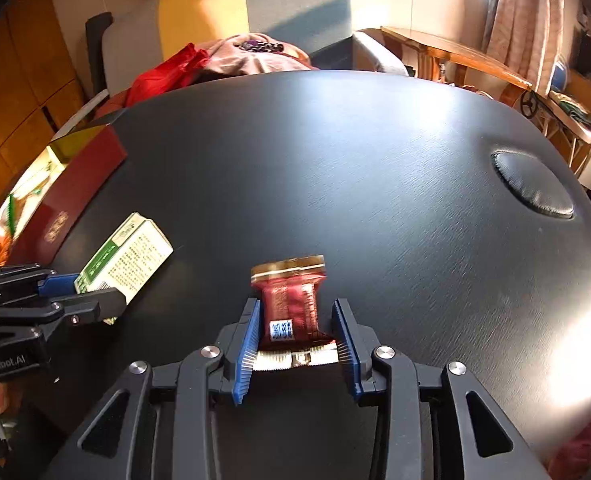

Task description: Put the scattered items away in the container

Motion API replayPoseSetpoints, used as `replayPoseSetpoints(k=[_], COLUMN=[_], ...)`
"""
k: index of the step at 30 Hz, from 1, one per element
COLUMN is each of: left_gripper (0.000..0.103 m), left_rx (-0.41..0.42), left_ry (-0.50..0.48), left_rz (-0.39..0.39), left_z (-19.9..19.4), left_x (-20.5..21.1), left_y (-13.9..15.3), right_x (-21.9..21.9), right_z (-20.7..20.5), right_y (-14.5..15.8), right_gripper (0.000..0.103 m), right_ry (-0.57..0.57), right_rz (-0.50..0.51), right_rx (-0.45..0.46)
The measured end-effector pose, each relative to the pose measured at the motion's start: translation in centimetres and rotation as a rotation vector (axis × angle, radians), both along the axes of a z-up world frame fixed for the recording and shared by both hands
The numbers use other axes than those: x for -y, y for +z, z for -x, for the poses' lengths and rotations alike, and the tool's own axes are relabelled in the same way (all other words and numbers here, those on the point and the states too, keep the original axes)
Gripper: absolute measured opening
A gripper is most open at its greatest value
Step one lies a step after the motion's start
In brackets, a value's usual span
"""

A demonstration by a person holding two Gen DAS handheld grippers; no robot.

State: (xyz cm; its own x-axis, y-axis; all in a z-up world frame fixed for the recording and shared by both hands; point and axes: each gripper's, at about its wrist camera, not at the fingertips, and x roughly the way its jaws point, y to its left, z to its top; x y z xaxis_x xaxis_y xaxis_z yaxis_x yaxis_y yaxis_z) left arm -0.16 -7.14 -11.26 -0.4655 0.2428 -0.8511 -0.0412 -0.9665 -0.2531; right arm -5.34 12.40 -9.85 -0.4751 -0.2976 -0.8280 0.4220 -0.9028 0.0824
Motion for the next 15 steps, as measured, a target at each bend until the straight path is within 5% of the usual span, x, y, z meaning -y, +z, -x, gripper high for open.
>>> replayPoseSetpoints(k=[6, 15], left_gripper=[0.048, 0.049], left_rx=[-0.054, -0.057], left_ry=[-0.015, -0.054], left_rz=[0.007, 0.121], left_z=[-0.7, 1.4], left_x=[0.2, -1.2], left_y=[1.1, 1.5], right_x=[0.5, -0.9], right_z=[-1.1, -1.5], right_y=[0.1, 1.1], right_gripper=[0.047, 0.054], right_ry=[-0.009, -0.074], right_rz=[-0.006, 0.023], right_rx=[-0.003, -0.037])
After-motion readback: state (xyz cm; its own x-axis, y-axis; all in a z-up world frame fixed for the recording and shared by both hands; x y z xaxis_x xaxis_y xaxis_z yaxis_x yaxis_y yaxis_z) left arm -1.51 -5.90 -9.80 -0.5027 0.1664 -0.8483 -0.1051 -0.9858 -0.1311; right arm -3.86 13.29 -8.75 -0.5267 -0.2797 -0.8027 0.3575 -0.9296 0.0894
